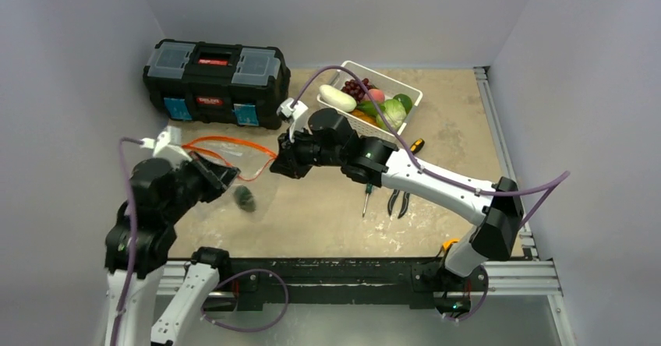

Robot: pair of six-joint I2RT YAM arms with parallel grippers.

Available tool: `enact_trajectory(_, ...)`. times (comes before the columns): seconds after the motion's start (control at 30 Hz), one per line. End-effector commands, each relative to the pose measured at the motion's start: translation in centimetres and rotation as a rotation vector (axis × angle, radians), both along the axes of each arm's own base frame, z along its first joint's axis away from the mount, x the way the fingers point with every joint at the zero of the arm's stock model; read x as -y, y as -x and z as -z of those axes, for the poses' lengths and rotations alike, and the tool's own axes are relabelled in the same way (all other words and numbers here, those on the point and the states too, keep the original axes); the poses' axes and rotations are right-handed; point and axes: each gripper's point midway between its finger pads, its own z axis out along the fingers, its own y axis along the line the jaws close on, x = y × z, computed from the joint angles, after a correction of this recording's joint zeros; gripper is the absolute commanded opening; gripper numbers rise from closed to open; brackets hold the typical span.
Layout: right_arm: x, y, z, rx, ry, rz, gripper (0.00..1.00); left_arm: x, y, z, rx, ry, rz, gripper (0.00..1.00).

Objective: Place the food in the zip-top bag and seal the zipper

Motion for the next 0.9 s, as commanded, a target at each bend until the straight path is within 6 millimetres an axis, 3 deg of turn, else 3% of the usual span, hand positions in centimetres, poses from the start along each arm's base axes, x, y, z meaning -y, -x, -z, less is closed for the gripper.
enact_trajectory(0.0,-0.4,-1.1,0.7,-0.017,-0.027,0.000,0.00,0.4,-1.6,11.2,-0.437,-0.089,0.037,0.00)
enact_trajectory(0.07,-0.3,-0.8,1.4,-0.026,-0.027,-0.009,0.00,0.4,-1.8,11.3,-0.412,-0.093,0.039,0.00)
enact_trajectory(0.13,-0.1,-0.6,1.9,-0.027,-0.025,-0.010,0.00,0.6,-2.0,9.9,-0.332,-0.083,0.048,0.00)
enact_trajectory(0.2,0.0,-0.3,2.5,-0.040,-0.013,-0.020,0.13,0.4,-2.2,8.8,-0.293,-0.093,0.047,0.00)
enact_trajectory(0.37,0.7,0.4,2.6,-0.009,0.020,-0.074,0.47,0.4,-2.8,8.3,-0.296,-0.133,0.073,0.00)
enact_trajectory(0.5,1.6,1.2,1.1,0.023,-0.012,-0.090,0.76,0.5,-3.3,6.7,-0.238,-0.159,0.105,0.00)
enact_trajectory(0.6,2.4,1.4,-0.9,0.042,-0.058,-0.068,0.85,-0.1,-3.6,5.3,-0.210,-0.219,0.107,0.00)
enact_trajectory(0.73,4.7,-1.5,-4.5,0.140,-0.095,0.128,0.92,-0.5,-3.8,3.7,-0.160,-0.290,0.137,0.00)
enact_trajectory(0.87,8.1,-7.5,-5.8,0.197,-0.092,0.377,0.95,0.5,-4.6,4.7,-0.161,-0.280,0.197,0.00)
